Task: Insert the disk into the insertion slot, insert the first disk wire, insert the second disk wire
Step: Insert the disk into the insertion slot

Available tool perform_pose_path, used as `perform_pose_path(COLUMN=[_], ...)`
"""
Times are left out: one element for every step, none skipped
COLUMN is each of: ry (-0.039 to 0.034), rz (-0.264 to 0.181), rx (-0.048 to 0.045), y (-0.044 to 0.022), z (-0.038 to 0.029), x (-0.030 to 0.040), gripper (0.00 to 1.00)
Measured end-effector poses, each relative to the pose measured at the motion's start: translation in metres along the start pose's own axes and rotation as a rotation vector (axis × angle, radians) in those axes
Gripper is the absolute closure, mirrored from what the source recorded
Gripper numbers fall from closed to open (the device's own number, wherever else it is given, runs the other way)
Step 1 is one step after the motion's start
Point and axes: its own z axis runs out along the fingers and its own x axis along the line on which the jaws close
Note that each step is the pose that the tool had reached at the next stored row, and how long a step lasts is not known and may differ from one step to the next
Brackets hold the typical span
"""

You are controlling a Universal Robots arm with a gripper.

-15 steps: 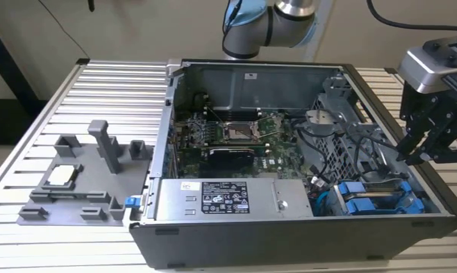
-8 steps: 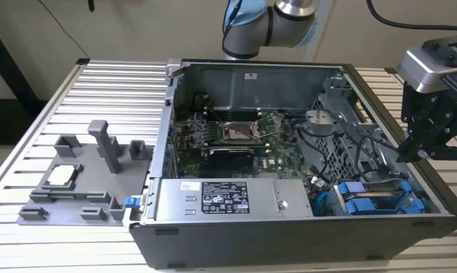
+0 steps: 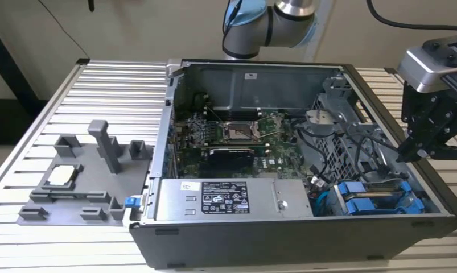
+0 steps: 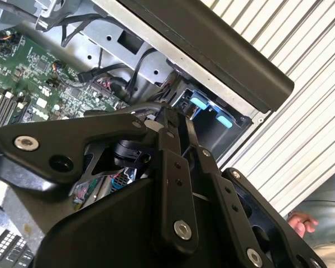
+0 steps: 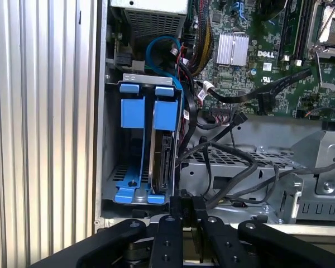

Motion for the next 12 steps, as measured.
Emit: perform_pose_path(ry=[0.0001,0.0,0.0,0.0,0.0,0.0,0.0,0.0,0.0,-0.0002,-0.0007,-0.0011], rz=[0.0,0.0,0.0,0.0,0.0,0.0,0.0,0.0,0.0,0.0,0.001,0.001], rx=[0.0,0.0,0.0,0.0,0.0,0.0,0.0,-0.0002,-0.002,-0.0062,-0.0114,-0.016], y=[0.0,0.0,0.0,0.0,0.0,0.0,0.0,0.0,0.0,0.0,0.0,0.0001], z=[0.0,0.0,0.0,0.0,0.0,0.0,0.0,0.0,0.0,0.0002,0.0008,0.0016], x=[0.0,0.0,0.0,0.0,0.0,0.0,0.0,0.0,0.0,0.0,0.0001,0.0001], gripper=[0.81,0.81,0.81,0.81,0.81,0.81,0.81,0.81,0.81,0.81,0.81,0.81])
